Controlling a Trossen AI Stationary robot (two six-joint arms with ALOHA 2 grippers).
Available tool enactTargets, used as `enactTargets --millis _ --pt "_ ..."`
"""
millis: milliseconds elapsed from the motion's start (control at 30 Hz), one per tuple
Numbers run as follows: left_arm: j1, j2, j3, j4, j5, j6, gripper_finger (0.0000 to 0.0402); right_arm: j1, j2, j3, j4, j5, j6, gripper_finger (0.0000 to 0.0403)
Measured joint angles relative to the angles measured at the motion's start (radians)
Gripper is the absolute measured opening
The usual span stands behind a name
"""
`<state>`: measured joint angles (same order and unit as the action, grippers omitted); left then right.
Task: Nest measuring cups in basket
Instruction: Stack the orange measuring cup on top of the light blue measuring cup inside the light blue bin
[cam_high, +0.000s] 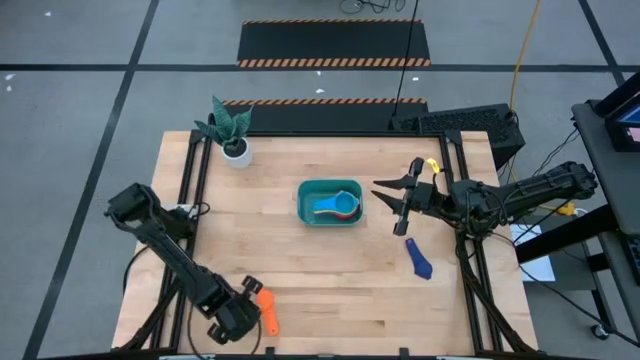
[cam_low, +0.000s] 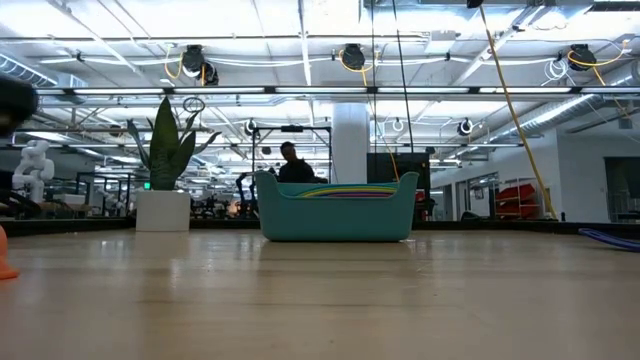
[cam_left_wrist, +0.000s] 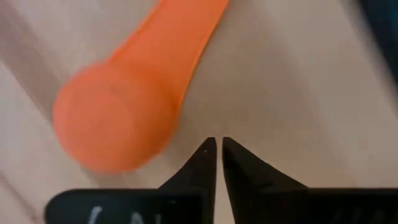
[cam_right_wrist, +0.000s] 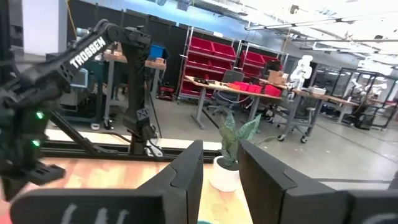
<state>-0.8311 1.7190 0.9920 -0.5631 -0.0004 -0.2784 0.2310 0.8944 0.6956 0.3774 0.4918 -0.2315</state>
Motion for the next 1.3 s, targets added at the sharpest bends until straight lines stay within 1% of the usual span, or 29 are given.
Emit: enactTargets --millis 100,167,233,333,367,433,533,633,700,800,867,967,1067,1200,1300 --pt "0.032 0.017 0.000 -0.072 -0.014 0.019 0.0010 0.000 0.003 0.000 0.000 -0.003 0.022 0.0091" --pt "0.056 0.016 0.000 -0.142 -0.051 0.035 0.0004 0.000 0.004 0.000 -0.001 -0.003 0.022 0.0091" --pt "0.080 0.005 -0.001 -0.204 -0.133 0.038 0.0006 0.000 0.004 0.000 -0.001 -0.003 0.022 0.0091" --pt "0.117 -0.020 -0.001 -0.226 -0.289 0.056 0.0015 0.000 0.004 0.000 -0.001 -0.003 0.022 0.0091" --pt "0.131 -0.028 -0.001 -0.222 -0.325 0.067 0.0017 0.000 0.004 0.000 -0.002 -0.003 0.022 0.0091" --pt "0.158 -0.045 -0.001 -0.213 -0.343 0.080 0.0017 0.000 0.004 0.000 -0.006 -0.003 0.023 0.0091" --pt "0.178 -0.072 -0.001 -0.229 -0.293 0.081 0.0010 0.000 0.004 0.000 -0.024 -0.003 0.036 0.0091" --pt "0.170 -0.101 -0.001 -0.272 -0.216 0.030 0.0004 0.000 0.004 0.000 -0.032 -0.003 0.040 0.0091" --pt "0.149 -0.114 -0.003 -0.275 -0.122 -0.013 0.0006 0.000 0.004 0.000 -0.040 -0.003 0.048 0.0091" --pt "0.103 -0.118 -0.034 -0.189 0.061 -0.021 0.0005 0.000 0.004 0.000 -0.053 -0.003 0.068 0.0091" --pt "0.072 -0.117 -0.072 -0.079 0.111 0.016 0.0003 0.000 0.004 0.000 -0.056 -0.004 0.083 0.0091" --pt "0.045 -0.117 -0.140 0.092 0.120 0.063 0.0009 0.000 0.004 0.000 -0.054 -0.027 0.105 0.0091" --pt "0.036 -0.117 -0.183 0.184 0.110 0.100 0.0018 0.000 0.004 0.000 -0.054 -0.051 0.115 0.0091" --pt "0.059 -0.117 -0.219 0.248 -0.013 0.147 0.0016 0.000 0.004 0.000 -0.054 -0.051 0.116 0.0091" --pt "0.093 -0.117 -0.233 0.234 -0.060 0.163 0.0006 0.000 0.004 0.000 -0.054 -0.051 0.116 0.0091"
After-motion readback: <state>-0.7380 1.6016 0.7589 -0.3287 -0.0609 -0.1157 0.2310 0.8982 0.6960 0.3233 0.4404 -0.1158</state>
